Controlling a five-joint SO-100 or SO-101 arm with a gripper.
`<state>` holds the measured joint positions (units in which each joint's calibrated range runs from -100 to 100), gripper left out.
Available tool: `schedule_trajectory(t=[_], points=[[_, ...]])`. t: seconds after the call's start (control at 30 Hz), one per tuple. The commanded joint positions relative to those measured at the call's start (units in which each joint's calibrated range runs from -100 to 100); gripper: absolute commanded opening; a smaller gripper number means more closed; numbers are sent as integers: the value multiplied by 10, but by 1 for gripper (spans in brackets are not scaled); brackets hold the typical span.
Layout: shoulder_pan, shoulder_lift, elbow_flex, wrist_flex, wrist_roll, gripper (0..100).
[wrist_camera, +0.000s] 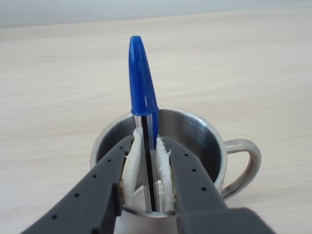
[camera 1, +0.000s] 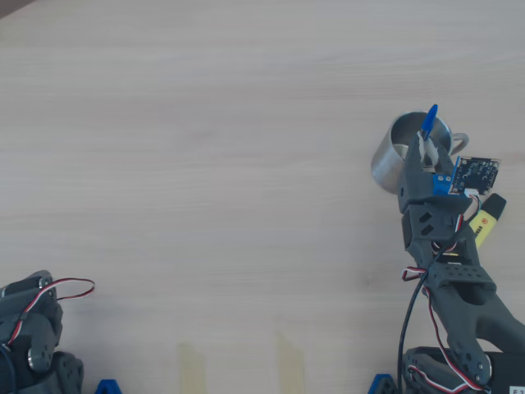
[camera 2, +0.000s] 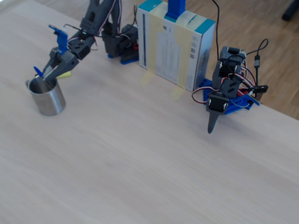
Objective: Grab the blue pen and put it in the silver cup.
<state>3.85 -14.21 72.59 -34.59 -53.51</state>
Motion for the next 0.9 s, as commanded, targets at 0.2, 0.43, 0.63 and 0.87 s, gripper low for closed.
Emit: schedule_trajectory(t=[0.2, 0.43, 0.63, 0.87], points=[[-6, -12, -19, -8, 5, 19], [-7, -20, -33, -7, 4, 22], [-3, -66, -25, 0, 5, 34], [-6, -107, -17, 31, 0, 39]])
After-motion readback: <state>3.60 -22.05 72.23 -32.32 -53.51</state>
